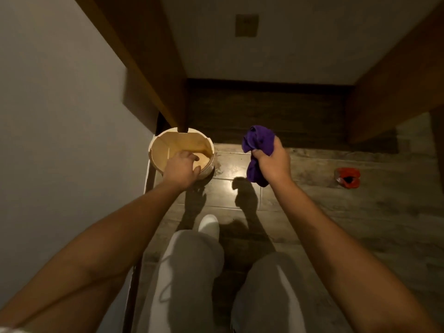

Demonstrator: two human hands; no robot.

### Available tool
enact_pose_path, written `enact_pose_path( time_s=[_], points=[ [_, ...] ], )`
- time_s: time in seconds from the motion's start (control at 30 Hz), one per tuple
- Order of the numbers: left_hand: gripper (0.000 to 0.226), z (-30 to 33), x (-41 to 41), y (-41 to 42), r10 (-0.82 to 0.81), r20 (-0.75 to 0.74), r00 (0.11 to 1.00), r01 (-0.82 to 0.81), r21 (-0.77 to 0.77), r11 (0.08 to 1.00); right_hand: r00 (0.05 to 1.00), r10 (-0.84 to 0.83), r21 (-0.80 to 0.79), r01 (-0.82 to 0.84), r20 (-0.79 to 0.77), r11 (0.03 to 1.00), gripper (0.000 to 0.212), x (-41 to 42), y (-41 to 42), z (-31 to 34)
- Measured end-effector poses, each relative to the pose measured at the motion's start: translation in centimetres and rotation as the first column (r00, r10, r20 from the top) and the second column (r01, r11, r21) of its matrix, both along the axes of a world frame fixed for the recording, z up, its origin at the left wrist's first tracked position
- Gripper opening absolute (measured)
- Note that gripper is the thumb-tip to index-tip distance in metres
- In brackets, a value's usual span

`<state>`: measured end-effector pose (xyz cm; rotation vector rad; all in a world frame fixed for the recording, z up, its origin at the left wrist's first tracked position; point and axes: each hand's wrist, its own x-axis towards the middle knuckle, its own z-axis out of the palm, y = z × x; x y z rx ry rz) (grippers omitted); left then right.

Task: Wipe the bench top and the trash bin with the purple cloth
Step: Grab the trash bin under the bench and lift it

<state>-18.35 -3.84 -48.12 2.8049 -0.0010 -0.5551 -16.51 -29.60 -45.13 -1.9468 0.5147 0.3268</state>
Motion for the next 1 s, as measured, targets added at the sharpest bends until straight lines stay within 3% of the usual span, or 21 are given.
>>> enact_pose_path(
  time_s=[0.17,0.27,0.4,0.53,0.7,0.87,1.0],
  points=[
    [0.048,-10.4,1.9,0.6,-0.151,0.047,0.987,0.146,0.093,0.985,0.999,-0.031,0.054,0.03,0.017,0.998,0.062,1.1,-0.6,-10.7],
    [0.054,-15.1,2.1,1.8,-0.193,-0.003,0.981,0.192,0.124,0.974,0.999,-0.044,0.088,0.042,0.029,0.995,0.061,1.6,0.0,-15.3],
    [0.028,-19.6,1.0,3.2,-0.203,-0.025,0.979,0.204,0.181,0.962,0.998,0.013,0.13,-0.021,0.06,0.991,0.061,2.1,1.3,-20.1],
    [0.021,-19.5,0.6,4.0,-0.104,0.108,0.989,0.101,0.031,0.994,0.994,0.025,0.197,-0.046,0.106,0.979,0.058,1.8,2.3,-22.8],
    [0.025,-15.2,1.8,6.7,0.108,0.263,0.959,-0.072,-0.141,0.987,0.989,-0.034,0.297,-0.009,0.142,0.955,0.058,1.4,2.8,-23.9],
    [0.028,-12.7,0.0,7.1,0.193,0.261,0.946,-0.128,-0.247,0.96,0.975,-0.057,0.371,-0.027,0.215,0.928,0.054,0.7,3.4,-21.8],
    [0.026,-12.2,-0.4,5.7,0.239,0.148,0.96,-0.171,-0.369,0.914,0.964,-0.061,0.4,-0.049,0.259,0.915,0.051,-0.1,2.6,-20.6]
  ],
)
